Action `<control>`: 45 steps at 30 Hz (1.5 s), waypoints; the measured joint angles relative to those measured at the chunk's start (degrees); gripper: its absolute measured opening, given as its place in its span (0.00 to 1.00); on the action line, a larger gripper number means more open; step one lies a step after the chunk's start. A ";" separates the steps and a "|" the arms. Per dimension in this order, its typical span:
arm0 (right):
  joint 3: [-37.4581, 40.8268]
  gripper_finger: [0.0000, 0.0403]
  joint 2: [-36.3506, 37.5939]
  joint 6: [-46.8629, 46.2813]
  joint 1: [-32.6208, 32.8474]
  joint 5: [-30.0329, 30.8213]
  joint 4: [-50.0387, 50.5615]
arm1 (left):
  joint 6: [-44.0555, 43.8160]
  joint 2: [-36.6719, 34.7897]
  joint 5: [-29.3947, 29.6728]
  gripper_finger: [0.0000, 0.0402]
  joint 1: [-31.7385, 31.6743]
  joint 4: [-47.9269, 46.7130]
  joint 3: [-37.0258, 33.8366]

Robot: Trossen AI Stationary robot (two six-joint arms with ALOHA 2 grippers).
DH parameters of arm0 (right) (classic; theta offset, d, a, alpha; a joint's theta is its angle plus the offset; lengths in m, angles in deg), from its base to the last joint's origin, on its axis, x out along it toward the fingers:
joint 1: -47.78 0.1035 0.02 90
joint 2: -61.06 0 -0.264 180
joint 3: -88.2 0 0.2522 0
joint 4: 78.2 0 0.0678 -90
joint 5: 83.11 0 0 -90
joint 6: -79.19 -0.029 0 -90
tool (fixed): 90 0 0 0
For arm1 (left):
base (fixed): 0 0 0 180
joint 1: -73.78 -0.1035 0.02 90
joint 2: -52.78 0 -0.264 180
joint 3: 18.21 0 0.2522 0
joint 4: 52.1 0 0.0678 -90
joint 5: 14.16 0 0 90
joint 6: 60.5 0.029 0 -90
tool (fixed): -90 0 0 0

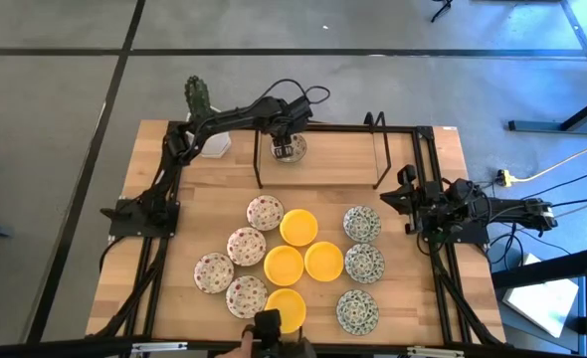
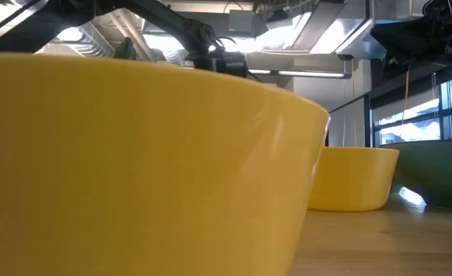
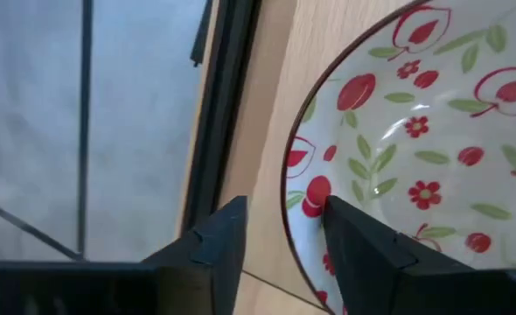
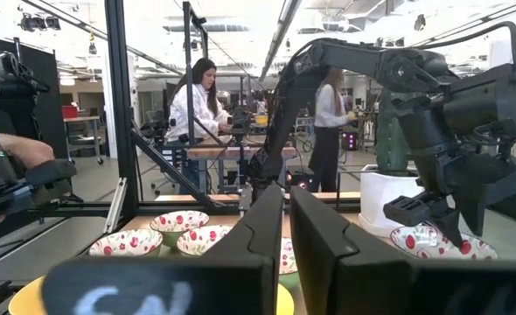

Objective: Pick & Place Mini bowls
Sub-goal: Put the green patterned bowl on the shelf, then put the blue patterned bowl on the shelf

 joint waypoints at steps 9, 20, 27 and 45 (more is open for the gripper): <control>0.00 0.07 0.00 0.02 0.00 0.00 0.10 | 3.92 -4.43 3.10 0.44 3.57 3.04 0.50; 0.00 0.07 0.01 0.02 0.00 0.02 0.38 | -8.71 -20.86 11.73 0.36 16.44 -12.30 4.42; 0.02 0.07 0.00 0.02 0.00 0.02 4.77 | -16.83 -39.93 8.96 0.14 24.02 -7.51 -4.86; 0.02 0.07 0.02 0.03 0.00 -0.03 3.39 | 2.61 -82.56 -14.49 0.00 30.47 73.36 -86.83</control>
